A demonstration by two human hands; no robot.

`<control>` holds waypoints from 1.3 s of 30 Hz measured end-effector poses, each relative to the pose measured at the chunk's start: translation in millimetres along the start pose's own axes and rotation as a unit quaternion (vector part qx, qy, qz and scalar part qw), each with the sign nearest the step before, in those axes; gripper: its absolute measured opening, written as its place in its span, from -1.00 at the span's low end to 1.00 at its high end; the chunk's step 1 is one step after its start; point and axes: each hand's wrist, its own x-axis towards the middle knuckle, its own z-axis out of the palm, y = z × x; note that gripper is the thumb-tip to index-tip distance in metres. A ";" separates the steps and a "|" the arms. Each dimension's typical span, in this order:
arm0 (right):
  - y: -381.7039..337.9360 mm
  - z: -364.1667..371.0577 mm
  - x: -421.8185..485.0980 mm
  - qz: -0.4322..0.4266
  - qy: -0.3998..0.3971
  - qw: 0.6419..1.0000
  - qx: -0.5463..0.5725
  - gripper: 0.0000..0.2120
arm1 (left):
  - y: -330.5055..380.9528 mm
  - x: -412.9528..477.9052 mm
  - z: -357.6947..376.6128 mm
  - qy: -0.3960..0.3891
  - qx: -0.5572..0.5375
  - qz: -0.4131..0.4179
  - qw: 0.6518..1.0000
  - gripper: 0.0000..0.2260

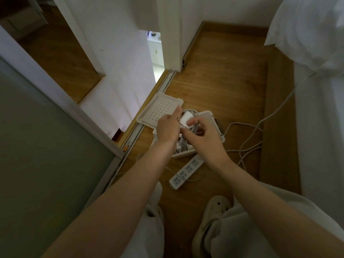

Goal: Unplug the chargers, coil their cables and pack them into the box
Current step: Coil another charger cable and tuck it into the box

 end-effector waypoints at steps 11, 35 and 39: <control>-0.8 -4.4 -1.1 -0.078 0.103 0.977 -0.170 -0.93 | 6.7 3.2 3.4 0.027 0.112 0.064 0.991 -0.63; 0.4 -28.4 22.6 0.134 -0.011 0.991 -0.026 -0.87 | 31.2 -0.9 -14.9 -0.070 0.009 0.025 0.997 -0.61; 3.4 -24.2 23.4 0.054 -0.043 0.993 -0.094 -0.86 | 27.0 -0.6 -18.1 -0.109 0.004 0.010 0.994 -0.59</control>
